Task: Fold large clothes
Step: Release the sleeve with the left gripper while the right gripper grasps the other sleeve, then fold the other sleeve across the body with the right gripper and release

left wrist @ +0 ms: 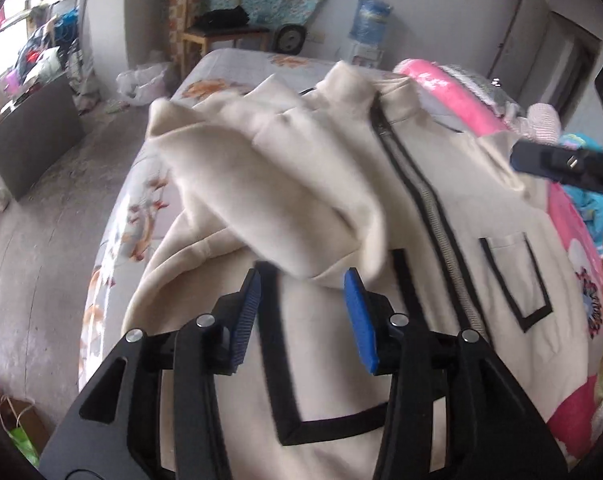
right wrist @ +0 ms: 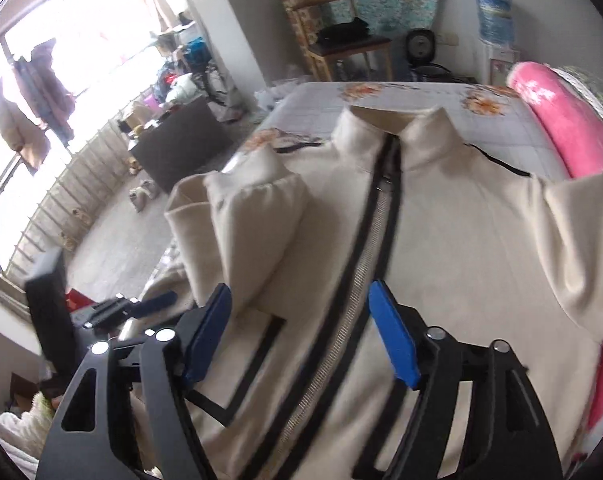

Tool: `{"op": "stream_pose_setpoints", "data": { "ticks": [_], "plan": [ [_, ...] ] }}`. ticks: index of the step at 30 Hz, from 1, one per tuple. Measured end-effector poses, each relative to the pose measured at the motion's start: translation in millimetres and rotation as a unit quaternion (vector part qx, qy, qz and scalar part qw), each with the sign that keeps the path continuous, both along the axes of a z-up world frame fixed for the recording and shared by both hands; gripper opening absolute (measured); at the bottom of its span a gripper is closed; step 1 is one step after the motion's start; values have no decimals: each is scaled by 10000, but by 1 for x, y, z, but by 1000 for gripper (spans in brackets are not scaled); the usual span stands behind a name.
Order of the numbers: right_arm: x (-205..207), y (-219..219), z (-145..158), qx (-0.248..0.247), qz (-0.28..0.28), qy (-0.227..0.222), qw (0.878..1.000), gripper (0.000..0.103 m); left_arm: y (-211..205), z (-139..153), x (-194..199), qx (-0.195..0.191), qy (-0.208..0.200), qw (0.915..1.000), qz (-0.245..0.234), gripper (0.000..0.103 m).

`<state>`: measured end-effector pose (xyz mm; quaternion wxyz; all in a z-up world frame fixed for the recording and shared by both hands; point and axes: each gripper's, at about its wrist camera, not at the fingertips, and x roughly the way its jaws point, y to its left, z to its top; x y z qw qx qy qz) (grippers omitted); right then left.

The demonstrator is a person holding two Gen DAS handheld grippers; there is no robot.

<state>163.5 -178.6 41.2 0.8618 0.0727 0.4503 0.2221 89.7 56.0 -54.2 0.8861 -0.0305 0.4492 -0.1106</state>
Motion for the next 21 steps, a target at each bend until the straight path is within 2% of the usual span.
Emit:
{"op": "stream_pose_setpoints", "data": {
  "ticks": [1, 4, 8, 9, 11, 12, 13, 16, 21],
  "plan": [
    [12, 16, 0, 53, 195, 20, 9998, 75, 4, -6, 2, 86, 66, 9998, 141, 39],
    [47, 66, -5, 4, 648, 36, 9979, 75, 12, -15, 3, 12, 70, 9995, 302, 39],
    [85, 121, -22, -617, 913, -173, 9938, 75, 16, -14, -1, -38, -47, 9993, 364, 38],
    [93, 129, -28, -741, 921, -168, 9928, 71, 16, -14, -2, -46, -76, 9993, 376, 38],
    [106, 142, -43, -898, 992, -23, 9910, 58, 15, -15, -2, -50, -120, 9992, 388, 38],
    [111, 145, -51, -964, 1012, 82, 9901, 47, 17, -17, -1, -56, -131, 9991, 399, 38],
    [113, 146, -56, -954, 1039, 153, 9899, 34, 16, -17, -4, -67, -139, 9991, 406, 38],
    [111, 132, -53, -718, 928, 117, 9930, 12, 20, -18, -7, -197, -140, 9989, 412, 38],
    [85, 72, -12, 141, 417, -291, 9986, 10, 22, -18, -9, -311, -141, 9986, 410, 38]
  ]
}}
